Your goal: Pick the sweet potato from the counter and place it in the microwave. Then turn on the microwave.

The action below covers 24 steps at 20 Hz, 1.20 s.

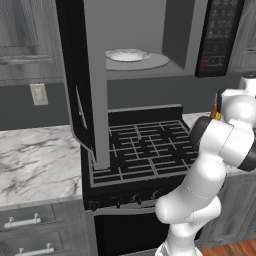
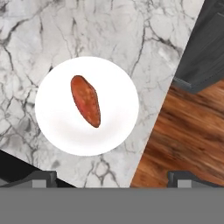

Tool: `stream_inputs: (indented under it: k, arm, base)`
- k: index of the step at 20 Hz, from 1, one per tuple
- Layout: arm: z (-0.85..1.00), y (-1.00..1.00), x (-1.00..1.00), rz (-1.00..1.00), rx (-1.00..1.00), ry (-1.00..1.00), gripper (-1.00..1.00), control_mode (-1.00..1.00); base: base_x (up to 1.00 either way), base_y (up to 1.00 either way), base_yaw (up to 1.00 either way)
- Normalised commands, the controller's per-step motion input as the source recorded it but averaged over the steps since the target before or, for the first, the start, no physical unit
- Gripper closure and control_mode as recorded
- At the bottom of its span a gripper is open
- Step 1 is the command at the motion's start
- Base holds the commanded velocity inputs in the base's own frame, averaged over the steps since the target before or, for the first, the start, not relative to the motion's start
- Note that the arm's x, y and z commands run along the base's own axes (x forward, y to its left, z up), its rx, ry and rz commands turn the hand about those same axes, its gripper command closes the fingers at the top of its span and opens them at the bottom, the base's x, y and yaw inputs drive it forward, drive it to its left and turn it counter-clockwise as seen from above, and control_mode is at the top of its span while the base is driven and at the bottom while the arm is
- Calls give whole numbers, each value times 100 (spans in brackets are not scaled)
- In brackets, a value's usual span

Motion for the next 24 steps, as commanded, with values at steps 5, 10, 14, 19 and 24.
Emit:
stream_inputs:
  k: [5,10,14,19,24]
  arm:
    - [-11,-8,13,1,0,0,-100,-100]
    - [-11,-8,14,1,0,0,-100,-100]
    - [-9,-10,8,0,0,-1,-100,-100]
    - [-10,-9,10,1,0,-1,-100,-100]
    - [-15,-6,2,0,0,-3,-100,-100]
  base:
    - [0,0,0]
    - [0,0,0]
    - [0,0,0]
    - [0,0,0]
    - [0,0,0]
